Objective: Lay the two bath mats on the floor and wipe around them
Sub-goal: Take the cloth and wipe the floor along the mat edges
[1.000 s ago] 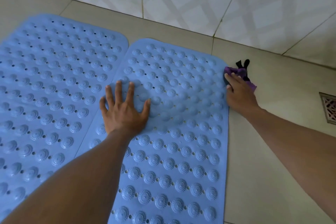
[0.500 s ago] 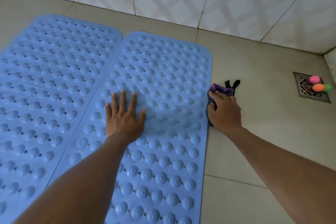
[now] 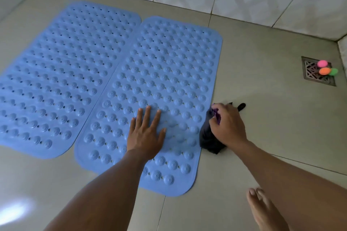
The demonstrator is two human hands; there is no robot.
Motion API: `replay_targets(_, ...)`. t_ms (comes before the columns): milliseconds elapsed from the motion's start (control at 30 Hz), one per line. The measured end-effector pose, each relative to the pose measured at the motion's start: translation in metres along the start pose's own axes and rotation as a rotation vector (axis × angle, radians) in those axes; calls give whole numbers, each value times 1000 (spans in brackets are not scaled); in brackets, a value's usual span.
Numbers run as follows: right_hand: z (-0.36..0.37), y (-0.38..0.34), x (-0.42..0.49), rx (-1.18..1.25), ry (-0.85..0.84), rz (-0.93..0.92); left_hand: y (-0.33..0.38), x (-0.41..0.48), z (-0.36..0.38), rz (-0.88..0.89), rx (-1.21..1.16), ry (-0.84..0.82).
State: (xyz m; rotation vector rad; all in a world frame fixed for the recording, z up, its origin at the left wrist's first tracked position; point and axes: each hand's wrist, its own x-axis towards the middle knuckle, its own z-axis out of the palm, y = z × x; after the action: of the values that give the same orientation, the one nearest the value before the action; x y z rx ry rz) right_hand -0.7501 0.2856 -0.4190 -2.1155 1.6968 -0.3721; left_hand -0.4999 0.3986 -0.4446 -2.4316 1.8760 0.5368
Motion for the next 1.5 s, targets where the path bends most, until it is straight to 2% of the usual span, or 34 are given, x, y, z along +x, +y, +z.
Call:
replay_targets(200, -18, -1, 16, -58, -346, 22, -4, -24, 2, -10, -23, -17)
replay_targets(300, -28, -17, 8, -92, -536, 60, 2, -41, 10, -34, -52, 26)
replay_targets(400, -25, -32, -6, -139, -768, 146, 10, -51, 15, -82, -87, 48)
replay_targets(533, -25, -50, -3, -178, -1171, 231, 13, -54, 9, -96, -100, -22)
replay_targets(600, -27, -58, 15, -255, -1294, 240, 16, -60, 6, -99, -114, -61)
replay_targets(633, -26, -62, 27, -288, -1265, 219, 20, -66, 6, -83, -120, -67)
replay_targets(667, -23, -65, 41, -285, -1166, 183, 26, -73, 8, -46, -119, -62)
replay_targets(767, -10, -72, 76, -150, -680, 4, 59, -90, 18, 161, -105, -4)
replay_targets(833, 2, -75, 84, -171, -473, -167, 85, -93, 31, 325, -90, 19)
replay_targets(933, 26, -81, 76, -283, -441, -320, 106, -99, 53, 477, -5, 8)
replay_targets(1067, 59, -82, 49, -380, -460, -413, 94, -113, 57, 462, 40, 42)
replay_targets(1300, 81, -71, 25, -320, -301, -455, 56, -174, 67, 411, 38, 68)
replay_targets(1500, 94, -109, 12, -207, -257, -548, 4, -207, 58, 413, 96, 93)
